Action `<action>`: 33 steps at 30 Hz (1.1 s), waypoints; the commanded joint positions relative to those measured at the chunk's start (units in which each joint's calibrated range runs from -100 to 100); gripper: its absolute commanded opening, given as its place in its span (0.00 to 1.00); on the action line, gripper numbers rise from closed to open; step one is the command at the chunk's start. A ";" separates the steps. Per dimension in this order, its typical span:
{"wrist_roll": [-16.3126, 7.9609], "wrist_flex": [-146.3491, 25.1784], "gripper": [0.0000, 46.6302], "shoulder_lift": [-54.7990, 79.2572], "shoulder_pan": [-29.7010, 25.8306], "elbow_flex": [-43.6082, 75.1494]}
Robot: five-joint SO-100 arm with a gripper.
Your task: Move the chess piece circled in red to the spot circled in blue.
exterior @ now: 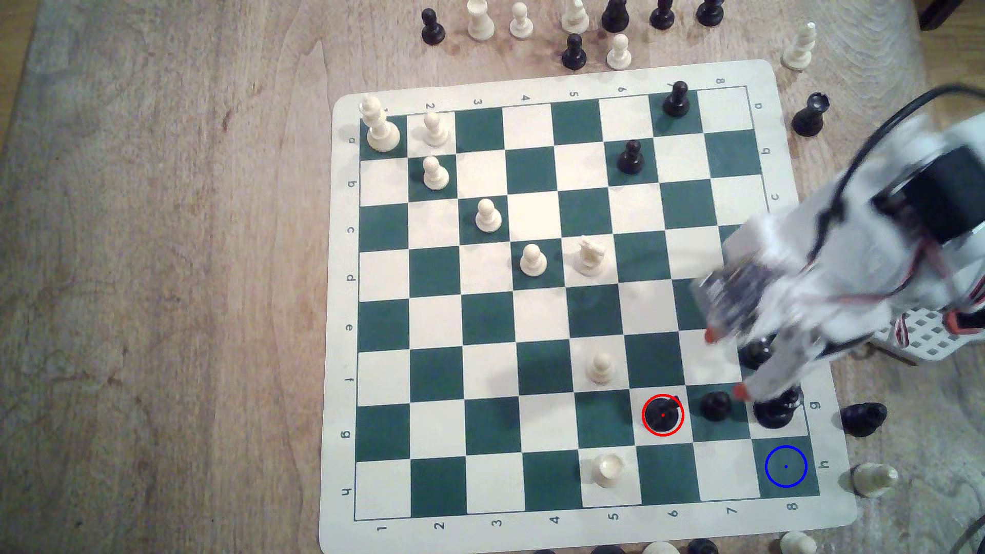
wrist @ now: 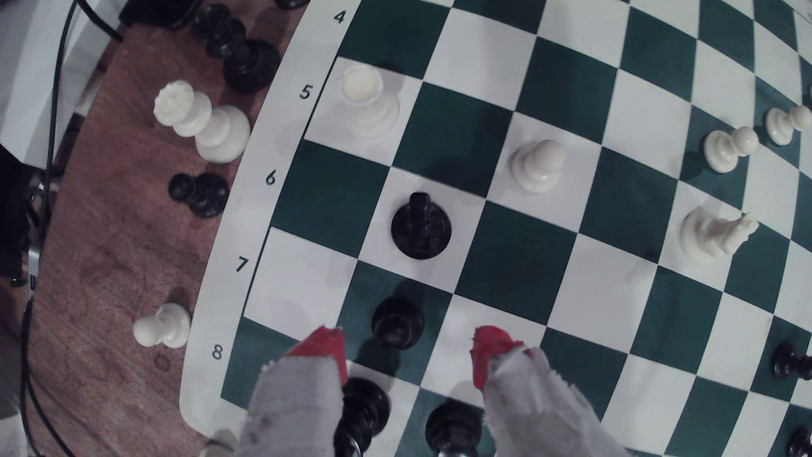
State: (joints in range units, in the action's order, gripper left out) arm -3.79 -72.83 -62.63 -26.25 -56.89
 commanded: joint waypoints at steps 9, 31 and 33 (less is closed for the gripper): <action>0.44 7.39 0.26 11.95 -1.16 1.68; 0.24 19.27 0.22 28.93 -1.40 1.04; 0.34 20.00 0.22 29.95 -1.16 1.13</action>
State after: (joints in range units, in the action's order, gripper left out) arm -3.54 -54.90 -33.89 -27.73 -56.89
